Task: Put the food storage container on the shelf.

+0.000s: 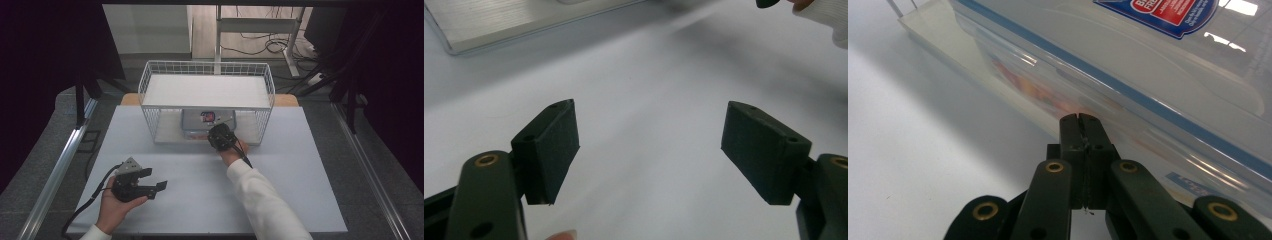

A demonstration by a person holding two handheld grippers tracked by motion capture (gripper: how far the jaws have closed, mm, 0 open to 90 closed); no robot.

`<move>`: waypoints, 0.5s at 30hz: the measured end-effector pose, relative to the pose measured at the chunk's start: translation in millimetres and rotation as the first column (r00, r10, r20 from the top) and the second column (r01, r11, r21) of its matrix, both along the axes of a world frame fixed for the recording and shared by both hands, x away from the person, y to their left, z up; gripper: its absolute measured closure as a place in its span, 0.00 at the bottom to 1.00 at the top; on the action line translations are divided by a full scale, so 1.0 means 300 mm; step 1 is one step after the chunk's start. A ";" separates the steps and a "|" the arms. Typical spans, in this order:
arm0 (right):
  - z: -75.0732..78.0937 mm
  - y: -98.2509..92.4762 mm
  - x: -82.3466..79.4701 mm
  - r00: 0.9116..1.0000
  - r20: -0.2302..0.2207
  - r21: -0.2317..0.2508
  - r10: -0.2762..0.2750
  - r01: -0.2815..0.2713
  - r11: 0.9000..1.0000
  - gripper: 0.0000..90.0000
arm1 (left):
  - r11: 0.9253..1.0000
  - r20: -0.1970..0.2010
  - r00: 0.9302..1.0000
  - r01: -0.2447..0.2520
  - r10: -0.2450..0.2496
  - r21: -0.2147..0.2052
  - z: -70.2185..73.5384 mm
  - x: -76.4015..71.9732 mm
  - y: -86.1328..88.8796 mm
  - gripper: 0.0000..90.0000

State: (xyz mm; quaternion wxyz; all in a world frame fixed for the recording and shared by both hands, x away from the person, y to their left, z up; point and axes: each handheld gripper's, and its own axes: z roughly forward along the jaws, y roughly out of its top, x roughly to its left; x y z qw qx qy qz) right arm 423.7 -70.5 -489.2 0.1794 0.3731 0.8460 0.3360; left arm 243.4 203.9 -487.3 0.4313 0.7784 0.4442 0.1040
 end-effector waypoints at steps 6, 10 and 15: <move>-0.001 0.002 0.005 1.000 -0.004 0.007 -0.004 0.004 1.000 0.99 | 1.000 0.004 1.000 -0.003 0.003 0.009 -0.001 0.001 0.002 0.25; -0.001 -0.003 -0.001 1.000 -0.011 0.003 0.002 -0.002 1.000 0.99 | 1.000 0.004 1.000 -0.007 0.007 0.004 0.000 0.001 0.002 0.25; 0.020 -0.027 -0.053 0.999 -0.007 0.006 0.042 -0.042 0.999 0.99 | 1.000 0.005 1.000 -0.008 0.008 0.009 0.000 -0.001 0.002 0.25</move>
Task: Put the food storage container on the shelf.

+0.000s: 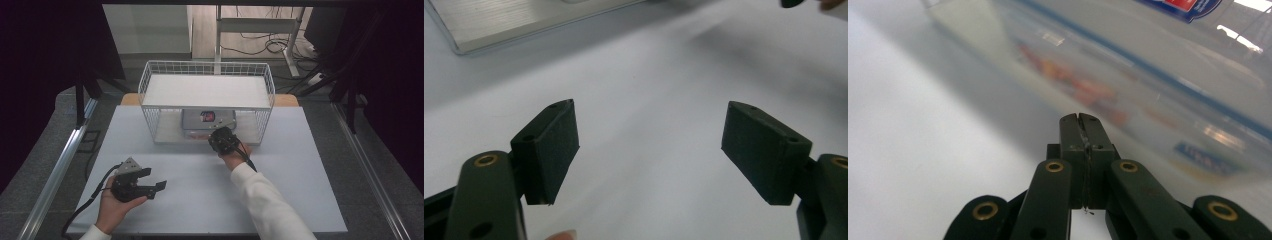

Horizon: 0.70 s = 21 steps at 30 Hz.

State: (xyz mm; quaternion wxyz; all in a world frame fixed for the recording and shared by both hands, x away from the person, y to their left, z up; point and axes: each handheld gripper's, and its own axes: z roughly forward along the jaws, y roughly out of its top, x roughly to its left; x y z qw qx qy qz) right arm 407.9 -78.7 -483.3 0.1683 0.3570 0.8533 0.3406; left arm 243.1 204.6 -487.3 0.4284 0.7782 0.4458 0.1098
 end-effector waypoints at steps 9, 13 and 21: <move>0.060 -0.111 -0.151 0.997 0.002 0.041 0.078 -0.078 0.996 0.98 | 1.000 -0.005 1.000 0.000 0.000 0.014 -0.006 -0.002 -0.007 0.25; 0.072 -0.201 -0.226 0.994 -0.006 0.076 0.109 -0.108 0.991 0.98 | 1.000 -0.009 1.000 0.003 -0.003 0.026 -0.010 0.002 -0.008 0.25; 0.055 -0.424 -0.355 0.997 -0.027 0.146 0.073 -0.068 0.987 0.98 | 0.999 -0.024 1.000 -0.002 0.002 0.033 -0.020 0.015 -0.015 0.25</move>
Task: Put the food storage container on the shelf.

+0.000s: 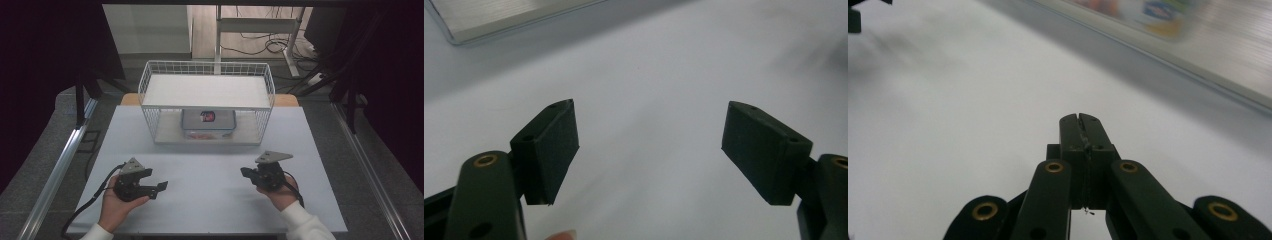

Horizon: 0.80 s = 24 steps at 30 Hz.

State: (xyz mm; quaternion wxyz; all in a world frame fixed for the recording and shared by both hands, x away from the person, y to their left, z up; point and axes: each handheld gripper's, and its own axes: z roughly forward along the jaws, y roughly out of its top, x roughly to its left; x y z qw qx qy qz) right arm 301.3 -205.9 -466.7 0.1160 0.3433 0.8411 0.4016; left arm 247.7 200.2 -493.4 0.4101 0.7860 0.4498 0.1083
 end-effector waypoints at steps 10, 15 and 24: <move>-0.023 -0.188 -0.102 0.998 -0.024 0.018 -0.065 0.065 0.998 0.97 | 1.000 0.001 1.000 0.004 -0.004 0.022 -0.001 0.001 0.003 0.25; -0.046 -0.194 -0.119 0.997 -0.023 -0.006 -0.077 0.077 0.997 0.43 | 1.000 -0.006 1.000 0.010 -0.010 0.021 -0.003 -0.001 0.000 0.24; -0.044 -0.193 -0.115 0.995 0.006 -0.014 -0.104 0.104 0.994 0.25 | 0.999 -0.012 1.000 0.019 -0.018 0.043 -0.010 0.002 -0.002 0.24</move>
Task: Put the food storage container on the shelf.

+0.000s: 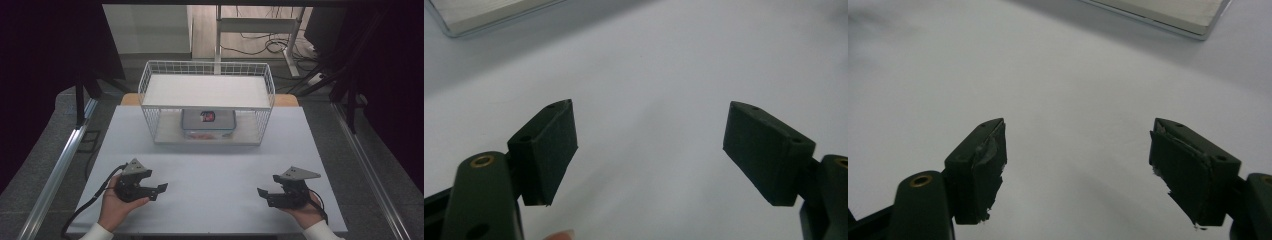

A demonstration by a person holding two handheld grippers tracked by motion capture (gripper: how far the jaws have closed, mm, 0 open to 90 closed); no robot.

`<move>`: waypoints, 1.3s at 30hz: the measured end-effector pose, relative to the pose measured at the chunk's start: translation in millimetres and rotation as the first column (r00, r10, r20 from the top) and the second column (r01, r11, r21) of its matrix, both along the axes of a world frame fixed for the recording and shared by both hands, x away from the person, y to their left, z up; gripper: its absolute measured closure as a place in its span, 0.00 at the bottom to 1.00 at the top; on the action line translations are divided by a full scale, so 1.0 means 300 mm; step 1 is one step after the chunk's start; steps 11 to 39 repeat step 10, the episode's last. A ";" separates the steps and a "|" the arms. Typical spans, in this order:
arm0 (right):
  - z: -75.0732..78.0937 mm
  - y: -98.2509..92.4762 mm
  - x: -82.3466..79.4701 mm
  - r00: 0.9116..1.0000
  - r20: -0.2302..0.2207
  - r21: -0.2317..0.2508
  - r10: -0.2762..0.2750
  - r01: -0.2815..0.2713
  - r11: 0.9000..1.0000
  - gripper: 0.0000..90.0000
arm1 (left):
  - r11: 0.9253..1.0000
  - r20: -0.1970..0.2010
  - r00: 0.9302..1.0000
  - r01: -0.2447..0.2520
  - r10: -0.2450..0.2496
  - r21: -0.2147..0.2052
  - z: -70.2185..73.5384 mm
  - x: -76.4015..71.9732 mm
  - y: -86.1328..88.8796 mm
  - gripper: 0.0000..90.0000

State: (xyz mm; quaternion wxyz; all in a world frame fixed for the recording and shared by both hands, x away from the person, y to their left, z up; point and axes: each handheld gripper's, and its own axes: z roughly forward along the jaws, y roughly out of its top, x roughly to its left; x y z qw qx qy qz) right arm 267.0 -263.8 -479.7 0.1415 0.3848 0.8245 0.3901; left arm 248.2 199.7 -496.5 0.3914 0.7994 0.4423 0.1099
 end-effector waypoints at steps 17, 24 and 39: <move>0.006 0.000 0.000 1.000 0.007 0.011 -0.018 0.018 1.000 0.20 | 1.000 -0.006 1.000 0.006 -0.006 -0.007 -0.003 0.003 -0.003 0.24; 0.006 0.000 0.000 1.000 0.007 0.011 -0.018 0.018 1.000 0.20 | 1.000 -0.006 1.000 0.006 -0.006 -0.007 -0.003 0.003 -0.003 0.24; 0.006 0.000 0.000 1.000 0.007 0.011 -0.018 0.018 1.000 0.20 | 1.000 -0.006 1.000 0.006 -0.006 -0.007 -0.003 0.003 -0.003 0.24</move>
